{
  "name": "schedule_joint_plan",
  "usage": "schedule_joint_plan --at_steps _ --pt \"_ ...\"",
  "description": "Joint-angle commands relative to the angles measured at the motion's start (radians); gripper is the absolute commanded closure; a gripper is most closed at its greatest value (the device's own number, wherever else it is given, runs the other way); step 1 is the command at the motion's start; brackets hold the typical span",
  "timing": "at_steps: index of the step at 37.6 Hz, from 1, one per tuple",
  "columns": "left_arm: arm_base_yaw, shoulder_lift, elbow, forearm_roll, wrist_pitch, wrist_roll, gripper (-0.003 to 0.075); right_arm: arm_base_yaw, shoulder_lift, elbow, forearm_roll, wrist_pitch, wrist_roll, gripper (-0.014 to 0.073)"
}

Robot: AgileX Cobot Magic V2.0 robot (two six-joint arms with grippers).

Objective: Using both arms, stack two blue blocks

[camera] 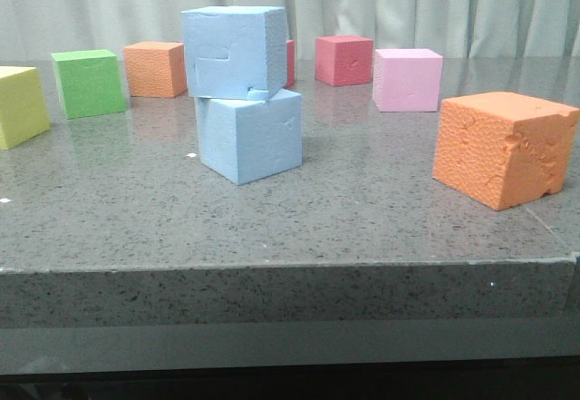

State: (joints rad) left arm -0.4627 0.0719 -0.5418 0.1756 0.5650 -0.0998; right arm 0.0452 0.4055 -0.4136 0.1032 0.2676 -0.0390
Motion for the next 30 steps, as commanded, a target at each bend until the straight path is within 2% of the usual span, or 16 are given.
schedule_joint_plan --at_steps 1,16,23,30 --pt "0.003 0.014 -0.025 -0.006 -0.073 -0.007 0.0741 -0.002 0.003 -0.027 -0.007 -0.077 -0.006 0.0662" --pt "0.018 -0.085 0.143 -0.057 -0.193 0.004 0.0741 -0.002 0.003 -0.027 -0.007 -0.077 -0.006 0.0662" --pt "0.135 -0.096 0.233 -0.130 -0.225 0.021 0.0741 -0.002 0.003 -0.027 -0.007 -0.077 -0.006 0.0662" --pt "0.307 -0.096 0.308 -0.258 -0.332 0.179 0.0741 -0.002 0.003 -0.027 -0.007 -0.076 -0.006 0.0662"
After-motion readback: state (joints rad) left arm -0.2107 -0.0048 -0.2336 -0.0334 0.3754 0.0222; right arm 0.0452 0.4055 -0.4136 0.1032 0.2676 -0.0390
